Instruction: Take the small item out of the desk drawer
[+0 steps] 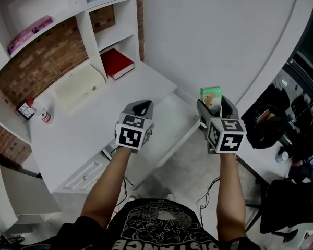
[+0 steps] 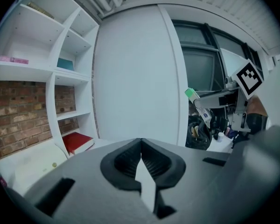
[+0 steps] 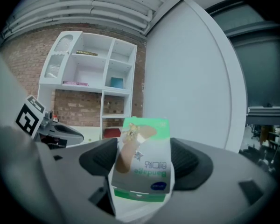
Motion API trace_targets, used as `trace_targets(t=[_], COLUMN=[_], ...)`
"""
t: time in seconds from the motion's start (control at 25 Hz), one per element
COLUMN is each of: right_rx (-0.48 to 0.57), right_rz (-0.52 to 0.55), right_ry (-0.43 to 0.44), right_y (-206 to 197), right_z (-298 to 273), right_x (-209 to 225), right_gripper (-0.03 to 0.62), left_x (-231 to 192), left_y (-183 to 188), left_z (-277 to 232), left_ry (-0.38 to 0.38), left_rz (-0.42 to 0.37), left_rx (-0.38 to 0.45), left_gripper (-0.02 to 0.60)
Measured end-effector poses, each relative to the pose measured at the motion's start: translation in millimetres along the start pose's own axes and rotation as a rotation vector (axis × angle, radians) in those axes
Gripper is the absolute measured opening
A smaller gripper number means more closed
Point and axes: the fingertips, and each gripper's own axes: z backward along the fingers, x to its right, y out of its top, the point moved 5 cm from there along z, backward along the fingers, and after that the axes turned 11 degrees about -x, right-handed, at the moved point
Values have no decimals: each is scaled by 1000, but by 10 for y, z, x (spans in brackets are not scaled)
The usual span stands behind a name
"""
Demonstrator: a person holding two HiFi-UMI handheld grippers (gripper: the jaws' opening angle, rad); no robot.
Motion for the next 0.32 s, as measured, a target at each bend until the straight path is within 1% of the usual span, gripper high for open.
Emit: trace_targets(t=[0.32], right_rx=[-8], right_rz=[-5], right_ry=[-8], right_y=[-25], right_z=[44], right_x=[-13], right_gripper=[353], left_x=[40], left_y=[35], left_z=[95], left_ry=[7], left_rz=[-20], left_rx=[2], left_gripper=[8])
